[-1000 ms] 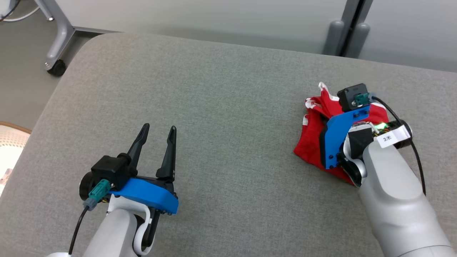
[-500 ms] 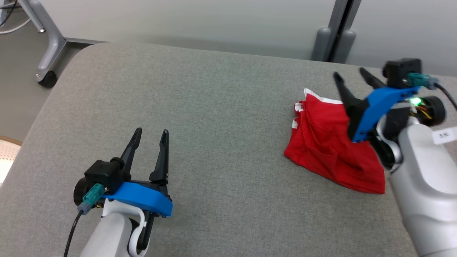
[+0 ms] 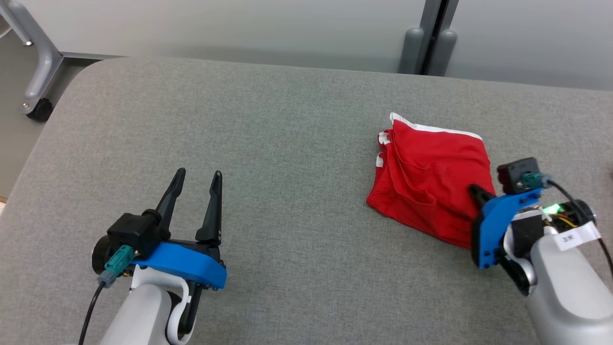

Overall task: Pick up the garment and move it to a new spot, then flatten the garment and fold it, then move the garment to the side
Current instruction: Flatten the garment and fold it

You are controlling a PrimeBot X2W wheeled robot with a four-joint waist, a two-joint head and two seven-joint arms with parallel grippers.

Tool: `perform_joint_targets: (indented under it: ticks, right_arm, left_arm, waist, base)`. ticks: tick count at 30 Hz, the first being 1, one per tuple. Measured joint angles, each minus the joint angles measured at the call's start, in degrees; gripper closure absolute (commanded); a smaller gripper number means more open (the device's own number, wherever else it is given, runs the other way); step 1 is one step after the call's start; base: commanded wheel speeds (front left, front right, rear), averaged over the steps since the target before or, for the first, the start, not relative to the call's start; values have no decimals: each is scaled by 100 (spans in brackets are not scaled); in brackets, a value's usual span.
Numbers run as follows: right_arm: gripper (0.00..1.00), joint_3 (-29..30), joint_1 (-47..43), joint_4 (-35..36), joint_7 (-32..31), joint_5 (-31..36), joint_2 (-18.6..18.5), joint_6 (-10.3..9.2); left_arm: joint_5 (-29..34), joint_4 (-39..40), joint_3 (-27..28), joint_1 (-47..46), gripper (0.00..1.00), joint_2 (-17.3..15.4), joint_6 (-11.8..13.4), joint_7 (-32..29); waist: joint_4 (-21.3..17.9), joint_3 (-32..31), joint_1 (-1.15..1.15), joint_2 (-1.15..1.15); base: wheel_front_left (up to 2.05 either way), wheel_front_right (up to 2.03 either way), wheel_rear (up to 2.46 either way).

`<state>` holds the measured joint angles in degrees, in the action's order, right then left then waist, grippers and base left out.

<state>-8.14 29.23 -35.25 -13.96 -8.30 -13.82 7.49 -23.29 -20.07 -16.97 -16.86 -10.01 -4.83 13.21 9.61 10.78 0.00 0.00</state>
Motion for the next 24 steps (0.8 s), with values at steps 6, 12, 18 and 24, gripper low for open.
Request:
perform_joint_targets:
  ticks: [6, 12, 18, 24]
  right_arm:
    - [100, -906, 16, -32, -168, -376, 237, -1]
    - [100, -2019, -40, 482, -252, -1082, 260, -1]
    - [100, -2683, -328, 1176, -208, -1718, 24, 0]
    - [0, -1741, -746, 1692, 538, -1730, -56, 0]
  left_arm:
    - [-36, 0, -5, -2, 0, -29, 25, -1]
    - [-58, -9, -10, 1, 0, -53, 43, -1]
    - [-133, -13, 31, 88, 0, -83, 99, 4]
    - [-207, -9, 154, 333, 0, -164, 200, 47]
  waist:
    - [-21, -22, 0, 0]
    - [-57, -108, 0, 0]
    - [-157, -271, 0, 0]
    - [-334, -507, 0, 0]
  base:
    - [0, 0, 0]
    - [0, 0, 0]
    - [0, 0, 0]
    - [0, 0, 0]
